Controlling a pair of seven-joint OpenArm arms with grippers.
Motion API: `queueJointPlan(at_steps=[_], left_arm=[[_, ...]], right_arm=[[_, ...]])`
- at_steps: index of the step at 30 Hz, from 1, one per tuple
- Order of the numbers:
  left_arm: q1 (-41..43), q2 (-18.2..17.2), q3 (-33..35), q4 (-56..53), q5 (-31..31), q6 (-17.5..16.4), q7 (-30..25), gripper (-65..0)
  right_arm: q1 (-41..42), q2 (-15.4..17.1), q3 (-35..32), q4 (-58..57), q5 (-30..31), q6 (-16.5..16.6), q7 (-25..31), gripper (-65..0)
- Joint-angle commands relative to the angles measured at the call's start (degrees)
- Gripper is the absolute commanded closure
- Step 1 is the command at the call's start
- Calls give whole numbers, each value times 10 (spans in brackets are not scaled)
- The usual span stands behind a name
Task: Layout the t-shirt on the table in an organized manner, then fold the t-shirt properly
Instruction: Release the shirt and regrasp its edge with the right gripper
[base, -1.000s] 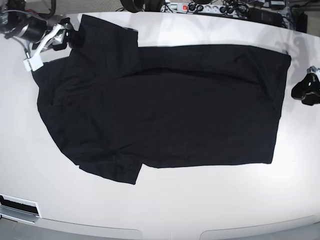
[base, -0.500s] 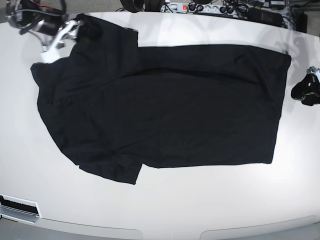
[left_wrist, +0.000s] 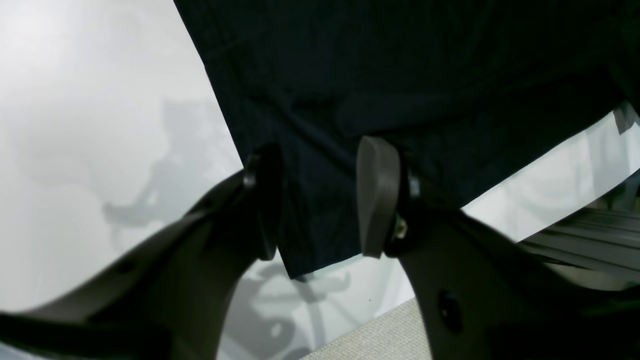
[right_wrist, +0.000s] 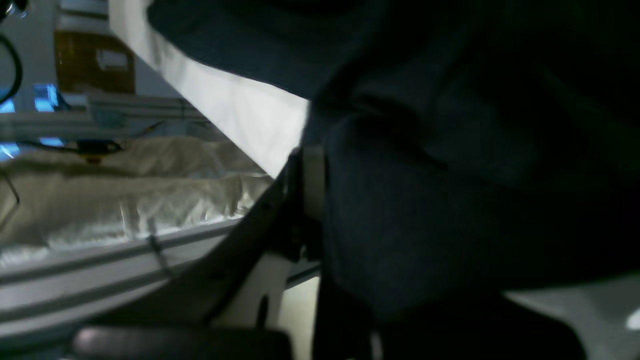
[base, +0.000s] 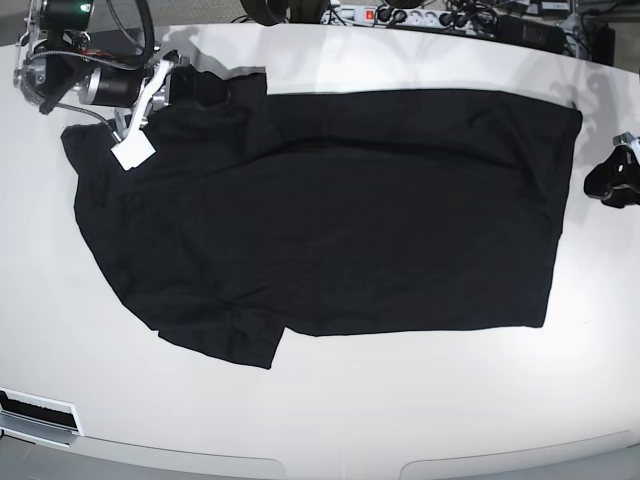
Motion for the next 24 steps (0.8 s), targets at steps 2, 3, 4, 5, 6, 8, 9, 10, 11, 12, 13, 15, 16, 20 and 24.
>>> queueJointPlan(at_steps=[2,3,4,5,6,8,9,10,11,12,13,15,16,20,24], left_arm=[[-3,-15,-6,7,-12,1,-11,-245],[-3,-15,-6,7,-12,1,-11,-245],[-3,-15,-6,7,-12,1,-10,-245],[-3,-15,-6,7,-12,1,-10,-245],[-3,-15,-6,7,-12,1,-10,-245],[-3,-15,-6,7,-12,1,-10,-245],[-3,-15,-6,7,-12,1,-10,-245],[-3,-15,-6,7,-12,1,-10,-245],[-3,-15,-6,7,-12,1,-10,-245],[-3,-15,-6,7,-12,1,-10,-245],[-3,-15,-6,7,-14,1,-10,-245],[-3,-15,-6,7,-20,1,-11,-245],[-3,-15,-6,7,-22,1,-11,-245],[-3,-15,-6,7,-22,1,-10,-245],[-3,-15,-7,7,-22,1,-9,-245]], right_arm=[[5,4,2,50,17,3,7,0],[7,4,2,70,16,3,7,0],[12,4,2,89,16,3,7,0],[19,4,2,105,16,3,7,0],[30,4,2,119,16,3,7,0],[56,4,1,129,11,3,13,0],[70,4,0,127,0,3,22,0],[83,4,-5,124,-26,3,35,0],[95,4,-12,118,-61,3,53,0],[106,4,-21,107,-95,3,72,0],[118,4,-31,94,-124,3,90,0],[143,4,-55,64,-165,3,123,0],[156,4,-67,48,-180,3,135,0],[212,4,-119,-18,-238,3,160,0],[255,4,-146,-69,-306,3,197,0]])
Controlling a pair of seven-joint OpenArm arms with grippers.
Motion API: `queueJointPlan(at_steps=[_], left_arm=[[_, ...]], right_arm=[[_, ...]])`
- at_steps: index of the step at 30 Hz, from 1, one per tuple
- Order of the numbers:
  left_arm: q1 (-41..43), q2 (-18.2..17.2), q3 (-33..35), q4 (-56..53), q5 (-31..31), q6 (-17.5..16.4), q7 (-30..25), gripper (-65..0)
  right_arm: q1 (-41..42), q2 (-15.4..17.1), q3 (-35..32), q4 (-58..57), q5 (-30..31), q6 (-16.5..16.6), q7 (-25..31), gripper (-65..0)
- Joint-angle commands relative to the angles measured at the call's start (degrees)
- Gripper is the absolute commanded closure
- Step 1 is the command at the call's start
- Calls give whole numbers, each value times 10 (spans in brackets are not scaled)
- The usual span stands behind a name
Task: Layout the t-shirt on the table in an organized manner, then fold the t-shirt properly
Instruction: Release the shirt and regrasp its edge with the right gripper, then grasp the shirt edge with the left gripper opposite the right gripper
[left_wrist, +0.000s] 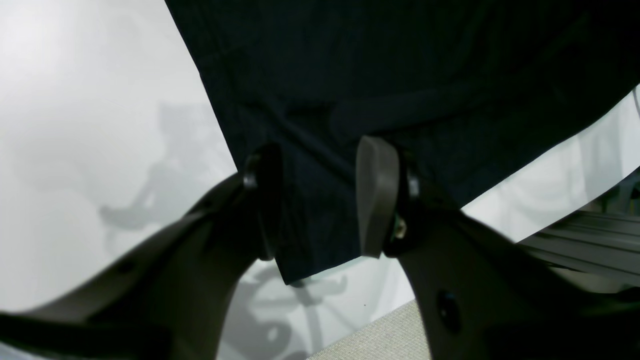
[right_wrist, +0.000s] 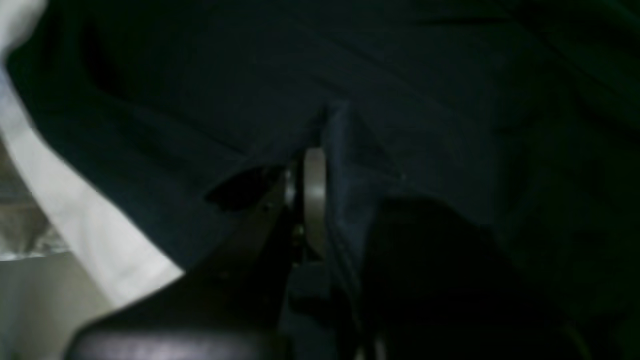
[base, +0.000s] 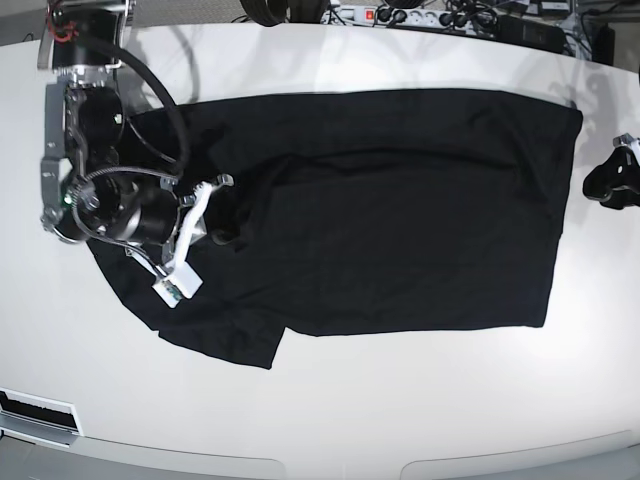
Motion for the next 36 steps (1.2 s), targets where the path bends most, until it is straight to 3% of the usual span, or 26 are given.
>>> queueJointPlan(at_steps=[1,4,11,12,16,18,21,24,26,28,29,30,31,34,36], left_arm=[[-3,-15,-7,7,-12,1,-9,-245],[-3,-15,-6,7,-12,1,-11,-245],[-3,-15,-7,7,-12,1,-11,-245],[-3,-15,-7,7,-12,1,-12,-245],[-7,-16,-7,7,-11,1,-13,-245],[-16,-16,-7,7,-11,1,-12,-245],[-29,-15,-7,7,-12,1,-10,-245],[-29,-13,-7,7,-12,1,-6,-245],[-29,-7,-7,7,-17,1,-6,-202],[-29,0,-7,7,-28,-2,-6,-46],[-29,3,-7,7,-29,-1,-4,0],[-28,5,-7,7,-29,-1,1,0],[-28,9,-7,7,-30,-1,2,0],[-29,19,0,7,-31,-1,3,0],[-29,24,17,7,-29,-2,2,0]], right_arm=[[19,3,2,0,4,3,23,0],[36,3,3,-14,-21,3,47,0],[38,0,3,-17,-77,-71,98,0],[38,-2,3,-17,-77,-75,102,-33],[49,2,3,-17,-78,-104,108,-333],[71,6,3,-15,-74,-87,89,-366],[110,11,3,0,-51,-61,33,-366],[127,20,3,26,2,-51,-71,-361],[123,33,3,32,50,-43,-122,-343],[106,49,3,32,93,-19,-141,-247],[93,57,3,31,104,-3,-144,-156],[79,64,3,31,111,3,-150,-46],[64,72,3,31,116,3,-152,0],[21,97,3,31,123,3,-145,0],[1,107,3,31,97,3,-134,0]])
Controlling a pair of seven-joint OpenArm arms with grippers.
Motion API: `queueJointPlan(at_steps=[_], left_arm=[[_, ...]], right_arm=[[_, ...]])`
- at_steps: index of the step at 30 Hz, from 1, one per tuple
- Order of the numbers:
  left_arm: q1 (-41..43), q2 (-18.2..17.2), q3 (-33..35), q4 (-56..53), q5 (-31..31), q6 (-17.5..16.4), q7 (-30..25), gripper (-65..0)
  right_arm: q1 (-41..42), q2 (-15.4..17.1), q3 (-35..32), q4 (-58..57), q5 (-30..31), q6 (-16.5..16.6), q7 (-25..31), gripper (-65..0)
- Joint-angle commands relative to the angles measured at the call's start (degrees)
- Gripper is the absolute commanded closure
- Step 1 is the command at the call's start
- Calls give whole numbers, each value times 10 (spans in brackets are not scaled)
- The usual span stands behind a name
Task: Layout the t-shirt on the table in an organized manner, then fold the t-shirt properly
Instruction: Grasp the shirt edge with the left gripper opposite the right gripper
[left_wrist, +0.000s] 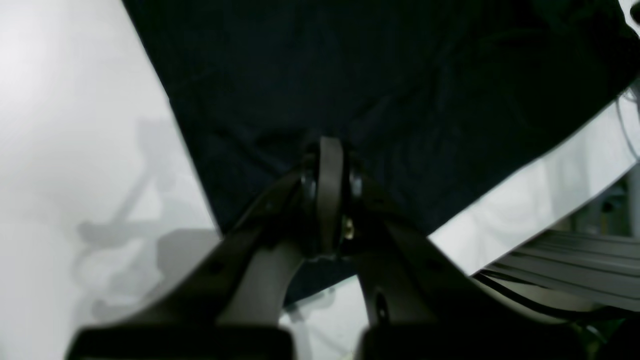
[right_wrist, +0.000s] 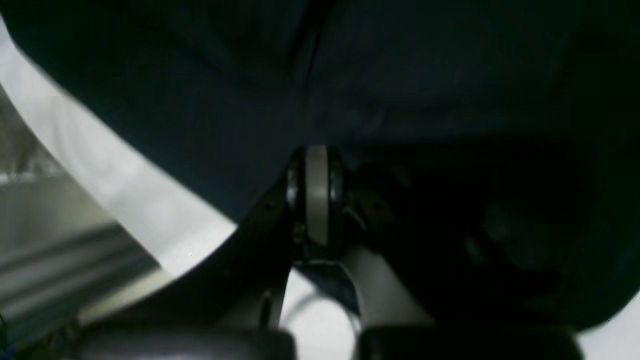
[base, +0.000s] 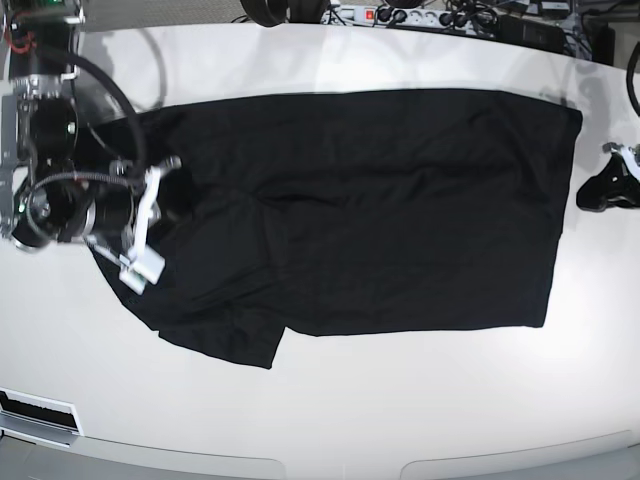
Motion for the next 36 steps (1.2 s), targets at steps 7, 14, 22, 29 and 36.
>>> queueJointPlan(at_steps=[7,14,22,29,36], left_arm=[[-28,-5,122,7,147,28,-96,0],[-40,47,173,7,280,83,-160,0],[-40,101,174,-32,358,138,-197,0],[-57,102,174,-121,361,118,-220,0],[-56,75,174,-125,329,86,-146,0]], right_arm=[[-40,10,3,9,-202,3,189,0],[-83,8,3,-6,-275,-13,292,0],[-80,7,3,-120,-290,1,336,0],[-69,8,3,-221,-273,3,348,0],[-69,18,3,-205,-176,3,215,0]])
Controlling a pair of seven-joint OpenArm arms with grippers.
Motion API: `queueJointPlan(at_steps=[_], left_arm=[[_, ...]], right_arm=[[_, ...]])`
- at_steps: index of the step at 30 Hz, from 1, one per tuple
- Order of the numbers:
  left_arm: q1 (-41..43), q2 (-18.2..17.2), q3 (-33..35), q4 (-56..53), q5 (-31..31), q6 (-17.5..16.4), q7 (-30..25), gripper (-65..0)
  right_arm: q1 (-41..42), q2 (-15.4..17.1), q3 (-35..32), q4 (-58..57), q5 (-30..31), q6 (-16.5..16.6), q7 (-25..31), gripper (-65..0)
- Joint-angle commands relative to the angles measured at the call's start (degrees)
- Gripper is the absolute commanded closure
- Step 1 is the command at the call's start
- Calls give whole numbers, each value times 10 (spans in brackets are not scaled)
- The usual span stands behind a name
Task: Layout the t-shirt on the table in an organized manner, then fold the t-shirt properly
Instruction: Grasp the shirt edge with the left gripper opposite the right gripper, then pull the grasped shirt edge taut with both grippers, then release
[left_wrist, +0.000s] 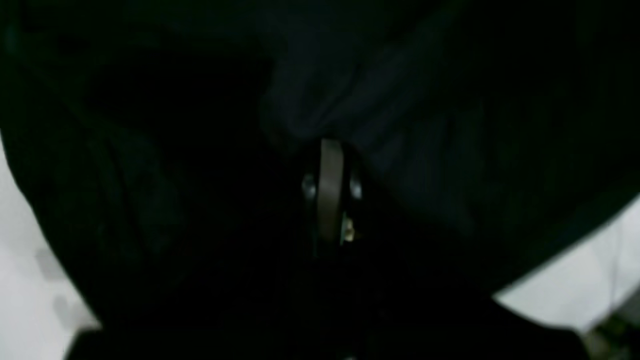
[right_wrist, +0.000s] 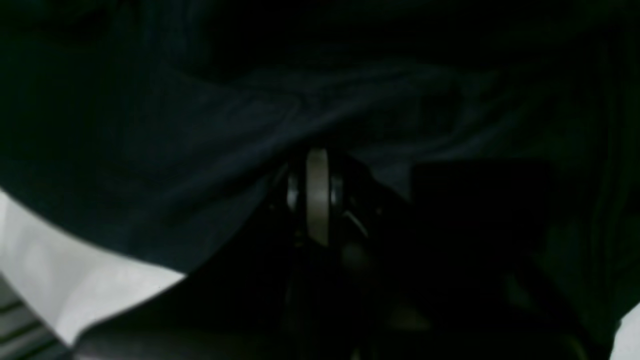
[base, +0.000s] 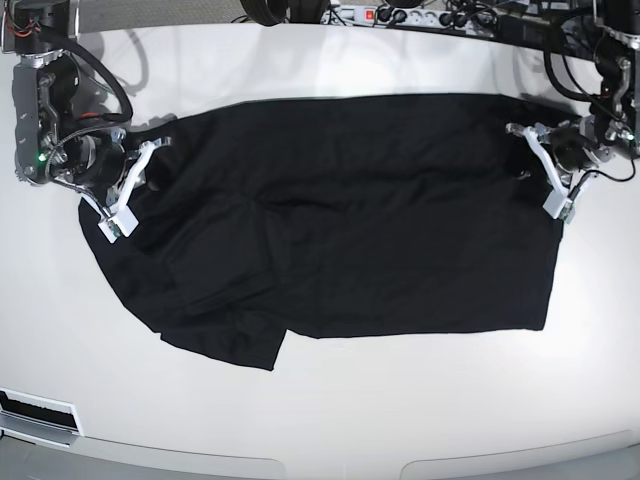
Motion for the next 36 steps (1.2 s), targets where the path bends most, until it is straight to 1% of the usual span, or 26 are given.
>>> queueJointPlan(at_steps=[1,5,7,10,14,16,21,24,26,30,34,36], left_arm=[[2,-15,-3,5,3,-2,21,0],[5,-27,-3,18,-19,-7,47,0],[13,-28,-3,28,-26,-12,48,0],[30,-28,-3,38,-32,-28,48,0],[52,-30,-3,40,-32,-28,52,0],[62,-34,-3,40,-34,-28,54,0],[89,-61,-3,40,-57,-28,62,0],[90,-75,-3,42,-77,-28,80,0],[90,-81,-3,49,-81,-28,80,0],[90,-82,-3,65,-85,-28,82,0],[90,-82,-3,78,-142,-28,107,0],[90,-82,-3,85,-146,-28,116,0]], right_arm=[[-12,11,-2,7,-20,-1,-39,0],[-47,28,-2,61,-21,-1,-38,0],[-71,31,-2,95,-21,-1,-38,0],[-110,31,-2,134,-42,-22,-35,0],[-146,31,-2,138,-88,-50,-13,0],[-155,31,-2,138,-87,-56,-14,0],[-183,34,-2,138,-86,-57,-26,0],[-196,33,-2,141,-85,-56,-26,0],[-204,33,-2,151,-85,-57,-32,0],[-229,33,-2,191,-81,-59,-51,0],[-252,33,-2,233,-81,-71,-51,0],[-255,33,-2,241,-82,-72,-51,0]])
